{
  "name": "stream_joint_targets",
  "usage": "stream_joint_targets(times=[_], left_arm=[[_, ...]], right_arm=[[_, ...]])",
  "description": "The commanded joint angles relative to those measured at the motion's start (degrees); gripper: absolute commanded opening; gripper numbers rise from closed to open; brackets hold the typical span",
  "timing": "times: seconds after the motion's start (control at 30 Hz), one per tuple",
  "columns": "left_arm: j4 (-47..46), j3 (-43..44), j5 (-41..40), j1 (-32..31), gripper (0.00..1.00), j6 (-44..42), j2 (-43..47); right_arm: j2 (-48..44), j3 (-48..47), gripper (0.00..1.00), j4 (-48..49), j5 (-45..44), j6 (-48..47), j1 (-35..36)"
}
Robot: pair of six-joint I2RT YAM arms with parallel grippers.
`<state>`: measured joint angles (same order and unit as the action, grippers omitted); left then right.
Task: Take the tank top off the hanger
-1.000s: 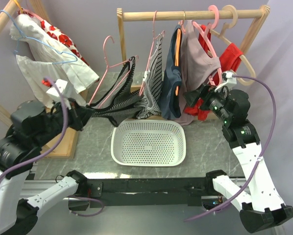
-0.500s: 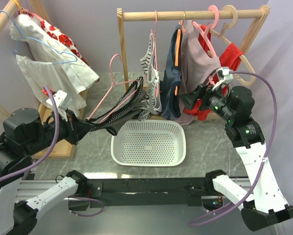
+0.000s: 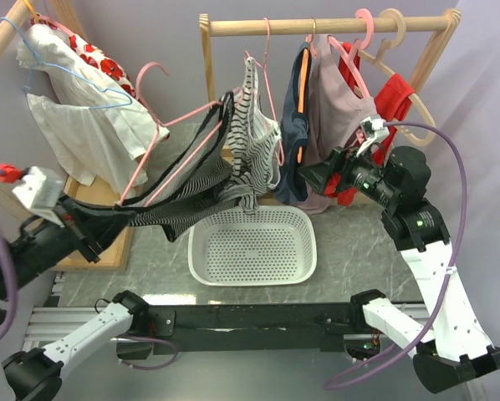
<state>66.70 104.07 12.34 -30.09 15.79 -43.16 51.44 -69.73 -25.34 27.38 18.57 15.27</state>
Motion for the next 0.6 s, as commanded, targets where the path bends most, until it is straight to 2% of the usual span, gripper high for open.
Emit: stream_joint_targets(times=[0.0,0.27,0.5,0.57], left_arm=[[-8.3,4.2,2.9,0.0,0.01,0.3,-2.2],[-7.8,3.6,10.1,0.0,0.01,-2.7,-5.9],[-16.8,4.9,12.3,0.0,0.01,-3.3,-3.1],[-16.6,5.0,12.0,0.0,0.01,-3.6,-3.4]], right_arm=[[0.6,-1.4,1.0,2.7,2.1,-0.3,0.6],[-0.9,-0.1,1.0,5.1,4.6,-1.3,2.4],[-1.6,0.9,1.0,6.6,1.2,-1.3,2.4],[-1.7,1.6,1.0,7.7,1.3,-0.7,2.4]])
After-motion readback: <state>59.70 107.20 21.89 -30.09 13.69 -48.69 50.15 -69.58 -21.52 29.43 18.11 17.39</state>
